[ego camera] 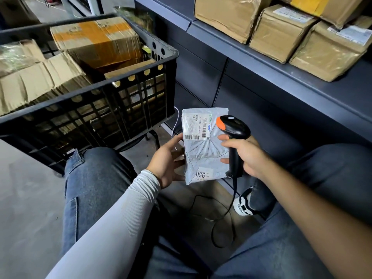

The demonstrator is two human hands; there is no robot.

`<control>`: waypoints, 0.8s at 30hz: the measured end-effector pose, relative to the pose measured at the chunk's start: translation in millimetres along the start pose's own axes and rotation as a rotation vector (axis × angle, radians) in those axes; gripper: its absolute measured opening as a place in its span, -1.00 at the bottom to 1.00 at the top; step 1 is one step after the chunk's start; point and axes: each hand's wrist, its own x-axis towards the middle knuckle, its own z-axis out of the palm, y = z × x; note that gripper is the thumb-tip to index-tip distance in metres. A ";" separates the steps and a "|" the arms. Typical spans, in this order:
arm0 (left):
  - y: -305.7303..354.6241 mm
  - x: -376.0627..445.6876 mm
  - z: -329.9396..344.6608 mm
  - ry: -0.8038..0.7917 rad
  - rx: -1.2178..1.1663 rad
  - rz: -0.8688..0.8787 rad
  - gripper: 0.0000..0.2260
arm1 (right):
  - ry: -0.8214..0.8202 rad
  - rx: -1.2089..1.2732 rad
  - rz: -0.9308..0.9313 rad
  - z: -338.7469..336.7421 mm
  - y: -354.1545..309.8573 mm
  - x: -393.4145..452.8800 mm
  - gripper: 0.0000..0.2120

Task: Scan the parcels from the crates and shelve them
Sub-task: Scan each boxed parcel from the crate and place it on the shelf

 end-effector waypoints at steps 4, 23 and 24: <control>2.4 4.8 -10.7 -0.036 -0.024 -0.081 -0.59 | 0.019 -0.022 0.003 -0.7 0.8 1.3 -0.73; -17.3 11.5 -4.7 0.112 0.114 0.105 -0.85 | -0.035 0.023 0.008 3.7 -0.4 -3.6 -0.69; -17.3 11.9 -4.8 0.107 0.112 0.098 -0.84 | -0.037 0.022 0.007 3.4 -0.6 -3.7 -0.69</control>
